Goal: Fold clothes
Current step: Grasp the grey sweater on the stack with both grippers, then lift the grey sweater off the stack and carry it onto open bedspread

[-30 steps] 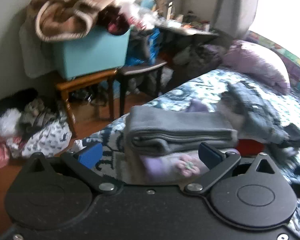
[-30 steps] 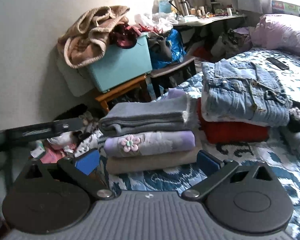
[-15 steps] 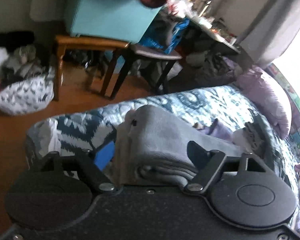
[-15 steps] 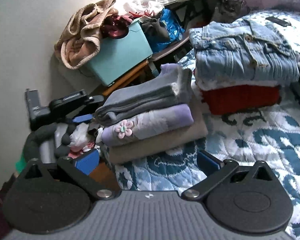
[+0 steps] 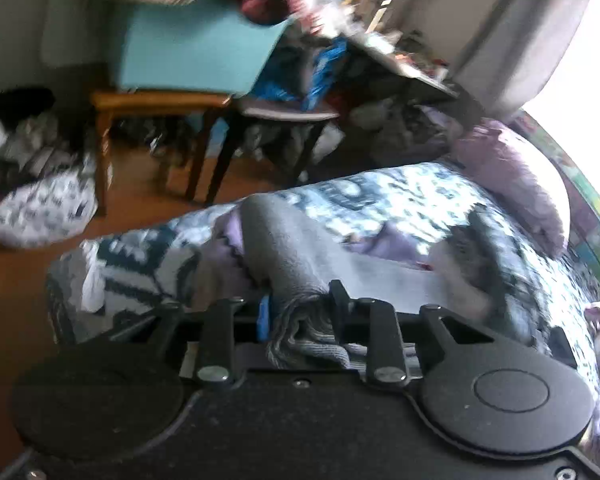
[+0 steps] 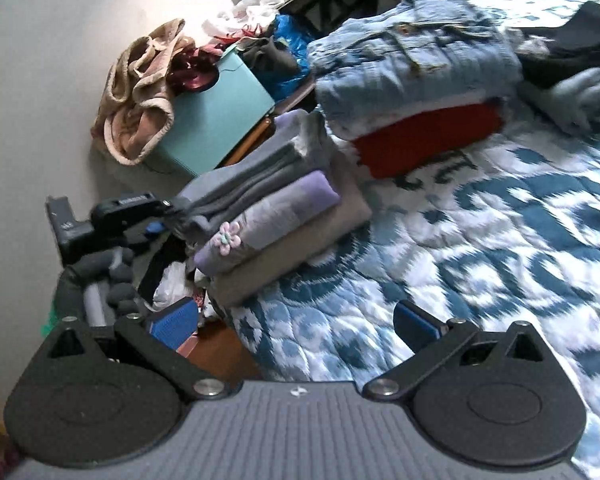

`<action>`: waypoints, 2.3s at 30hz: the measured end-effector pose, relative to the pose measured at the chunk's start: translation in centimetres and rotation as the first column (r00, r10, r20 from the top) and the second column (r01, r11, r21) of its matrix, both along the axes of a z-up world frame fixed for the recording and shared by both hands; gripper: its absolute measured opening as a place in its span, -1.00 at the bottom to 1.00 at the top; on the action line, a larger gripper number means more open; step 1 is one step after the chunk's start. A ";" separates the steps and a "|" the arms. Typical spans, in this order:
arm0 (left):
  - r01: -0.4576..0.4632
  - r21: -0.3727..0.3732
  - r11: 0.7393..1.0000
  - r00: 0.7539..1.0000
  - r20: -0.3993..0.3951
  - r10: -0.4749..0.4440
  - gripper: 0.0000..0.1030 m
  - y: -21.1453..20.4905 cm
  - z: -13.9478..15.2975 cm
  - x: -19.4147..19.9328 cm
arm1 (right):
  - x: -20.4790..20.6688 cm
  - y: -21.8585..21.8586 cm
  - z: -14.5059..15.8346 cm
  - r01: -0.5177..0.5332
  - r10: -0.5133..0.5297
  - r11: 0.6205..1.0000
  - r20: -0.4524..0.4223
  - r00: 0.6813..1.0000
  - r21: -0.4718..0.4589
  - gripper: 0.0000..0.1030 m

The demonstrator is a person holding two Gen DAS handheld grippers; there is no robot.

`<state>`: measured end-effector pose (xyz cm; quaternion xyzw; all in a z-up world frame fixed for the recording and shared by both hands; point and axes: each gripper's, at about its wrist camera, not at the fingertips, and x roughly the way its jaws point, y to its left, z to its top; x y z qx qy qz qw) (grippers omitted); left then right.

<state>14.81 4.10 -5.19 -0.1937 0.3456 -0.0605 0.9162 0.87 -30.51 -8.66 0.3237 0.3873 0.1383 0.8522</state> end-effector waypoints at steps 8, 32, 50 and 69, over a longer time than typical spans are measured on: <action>0.121 -0.088 0.989 0.981 0.162 -0.106 -0.55 -4.1 7.4 -6.6 | -6.4 -3.7 0.4 0.053 -0.052 0.998 -0.018 0.998 0.042 1.00; 0.701 -0.187 0.689 0.712 0.127 -0.690 -0.55 -38.3 9.0 -28.9 | -39.3 -22.2 -7.6 0.567 -0.565 0.760 -0.108 0.818 0.317 1.00; 0.683 0.125 0.720 0.731 -0.110 -0.674 0.07 -37.3 -5.1 -31.1 | -46.7 -26.8 -12.0 0.728 -0.743 0.624 -0.072 0.665 0.283 1.00; 0.888 0.421 0.183 0.248 -0.103 -0.963 0.09 -48.8 -9.8 -41.9 | -46.0 -28.4 -14.2 0.622 -0.670 0.737 0.155 0.726 0.265 0.74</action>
